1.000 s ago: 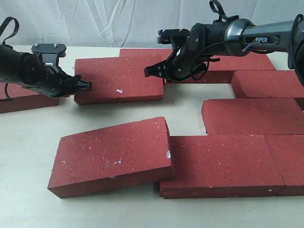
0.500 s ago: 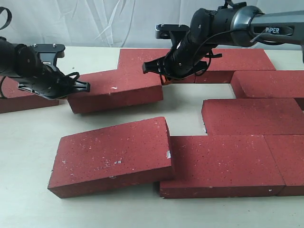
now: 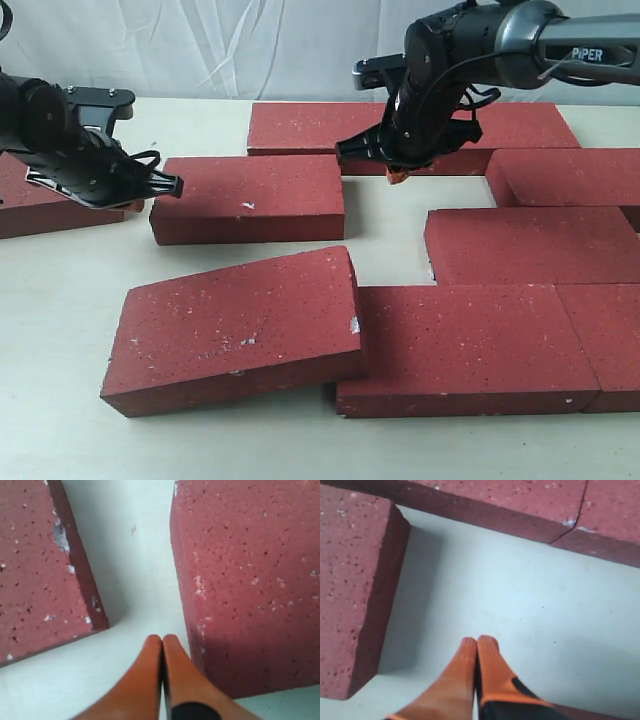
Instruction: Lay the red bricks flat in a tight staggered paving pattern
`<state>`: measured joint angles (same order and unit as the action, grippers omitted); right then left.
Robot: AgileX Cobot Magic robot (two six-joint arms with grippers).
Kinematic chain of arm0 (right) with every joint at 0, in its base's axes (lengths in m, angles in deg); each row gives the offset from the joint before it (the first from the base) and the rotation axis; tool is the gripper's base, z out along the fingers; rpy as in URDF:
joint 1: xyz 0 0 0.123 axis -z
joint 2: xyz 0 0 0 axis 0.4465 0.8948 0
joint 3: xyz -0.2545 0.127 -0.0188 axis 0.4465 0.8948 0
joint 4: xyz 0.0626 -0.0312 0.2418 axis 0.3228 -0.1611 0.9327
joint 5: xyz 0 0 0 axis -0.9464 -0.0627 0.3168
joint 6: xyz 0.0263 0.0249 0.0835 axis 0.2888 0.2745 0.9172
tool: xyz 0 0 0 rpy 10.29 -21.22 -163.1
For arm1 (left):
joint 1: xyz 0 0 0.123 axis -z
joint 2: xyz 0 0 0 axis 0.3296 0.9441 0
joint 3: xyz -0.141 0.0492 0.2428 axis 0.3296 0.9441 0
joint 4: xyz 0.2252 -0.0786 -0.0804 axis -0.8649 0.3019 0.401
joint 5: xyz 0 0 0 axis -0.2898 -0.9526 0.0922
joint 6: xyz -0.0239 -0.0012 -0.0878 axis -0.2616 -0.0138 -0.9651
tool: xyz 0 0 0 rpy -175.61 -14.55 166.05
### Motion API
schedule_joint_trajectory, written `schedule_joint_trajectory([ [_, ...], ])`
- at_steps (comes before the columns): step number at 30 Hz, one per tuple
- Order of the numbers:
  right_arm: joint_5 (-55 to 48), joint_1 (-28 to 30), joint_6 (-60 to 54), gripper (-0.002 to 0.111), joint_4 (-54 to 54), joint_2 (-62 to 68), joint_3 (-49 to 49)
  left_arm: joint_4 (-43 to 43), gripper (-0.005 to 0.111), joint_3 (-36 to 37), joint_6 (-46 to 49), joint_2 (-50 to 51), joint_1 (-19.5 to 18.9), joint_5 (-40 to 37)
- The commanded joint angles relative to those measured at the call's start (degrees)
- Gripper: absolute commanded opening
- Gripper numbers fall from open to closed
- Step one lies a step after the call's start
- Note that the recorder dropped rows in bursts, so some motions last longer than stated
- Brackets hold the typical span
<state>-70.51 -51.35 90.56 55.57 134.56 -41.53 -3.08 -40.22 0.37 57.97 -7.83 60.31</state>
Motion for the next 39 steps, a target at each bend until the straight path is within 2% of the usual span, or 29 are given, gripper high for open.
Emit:
schedule_joint_trajectory([
  [1,-2.6,0.2,0.5,-0.001,-1.2,-3.2,-0.3,-1.8,0.0,-0.1,-0.2,-3.2,0.1,-2.4],
  [4,-5.0,0.2,-1.1,-0.001,-1.1,-4.7,-0.3,-2.7,0.0,-0.1,-0.2,-5.4,0.1,-3.9],
  [8,-7.7,0.1,-5.1,-0.001,0.5,-5.6,-0.3,0.3,0.0,-0.1,-0.2,-8.6,0.1,-5.4],
  [12,-8.8,0.1,-12.4,-0.001,8.1,-5.5,0.0,8.0,0.0,-0.1,0.0,-9.8,0.1,-6.8],
  [16,-7.6,-0.5,-17.2,-0.001,17.1,-5.5,1.4,7.8,0.0,0.0,0.0,-9.8,0.1,-6.8],
  [19,-6.5,-1.9,-19.6,-0.001,19.9,-5.5,1.8,8.1,0.0,0.0,0.0,-9.8,-0.6,-5.6],
  [31,0.2,-9.5,-19.7,-0.001,20.9,-1.4,1.8,8.4,0.0,0.0,0.0,-7.0,-2.1,-0.7],
  [39,2.9,-10.2,-19.6,-0.001,21.4,2.2,1.8,8.4,0.0,0.0,0.0,-1.2,-2.1,1.8],
])
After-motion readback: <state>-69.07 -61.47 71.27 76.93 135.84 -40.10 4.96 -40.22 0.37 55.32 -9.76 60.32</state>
